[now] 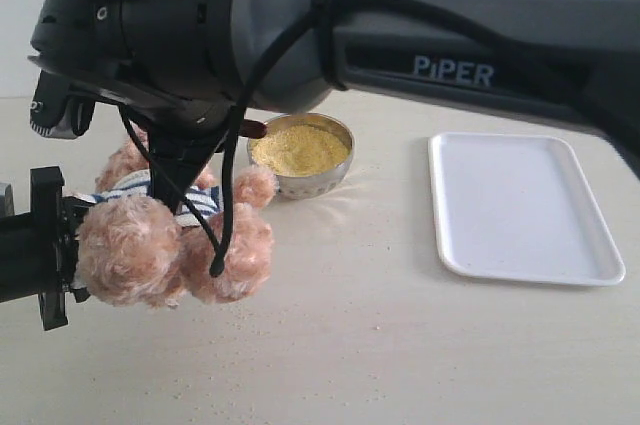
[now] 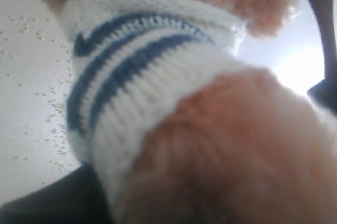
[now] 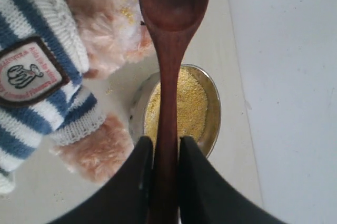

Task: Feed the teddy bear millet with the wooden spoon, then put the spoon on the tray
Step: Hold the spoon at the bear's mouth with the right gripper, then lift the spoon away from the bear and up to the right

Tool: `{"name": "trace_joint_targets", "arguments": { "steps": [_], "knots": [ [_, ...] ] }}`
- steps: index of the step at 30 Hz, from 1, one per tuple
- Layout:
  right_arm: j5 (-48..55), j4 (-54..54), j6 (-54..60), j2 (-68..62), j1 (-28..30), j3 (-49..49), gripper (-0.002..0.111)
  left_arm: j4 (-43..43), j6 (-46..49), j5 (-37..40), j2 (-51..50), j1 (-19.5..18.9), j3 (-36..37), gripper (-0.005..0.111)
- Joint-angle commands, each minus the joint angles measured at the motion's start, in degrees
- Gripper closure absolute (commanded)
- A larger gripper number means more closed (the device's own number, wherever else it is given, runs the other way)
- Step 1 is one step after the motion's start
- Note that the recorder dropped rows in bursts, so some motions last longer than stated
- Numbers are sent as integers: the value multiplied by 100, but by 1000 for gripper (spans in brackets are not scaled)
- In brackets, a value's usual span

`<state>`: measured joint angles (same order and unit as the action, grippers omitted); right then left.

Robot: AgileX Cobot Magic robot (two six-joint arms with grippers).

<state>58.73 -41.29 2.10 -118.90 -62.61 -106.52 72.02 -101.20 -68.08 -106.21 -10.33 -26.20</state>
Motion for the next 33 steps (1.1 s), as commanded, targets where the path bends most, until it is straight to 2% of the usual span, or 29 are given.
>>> {"name": "trace_joint_targets", "arguments": {
  "steps": [1,11,20,33],
  "knots": [
    [-3,85,-71,97,43,-14,109,-50,17,-189,53,28,-30,102],
    [6,326,-71,110,303,-14,109,-50,17,-189,53,28,-30,102],
    [-365,1522,-21,318,750,-14,109,-50,17,-189,53,28,-30,102],
    [93,1642,140,1048,835,-14,109,-15,17,-189,53,28,-30,102]
  ]
}}
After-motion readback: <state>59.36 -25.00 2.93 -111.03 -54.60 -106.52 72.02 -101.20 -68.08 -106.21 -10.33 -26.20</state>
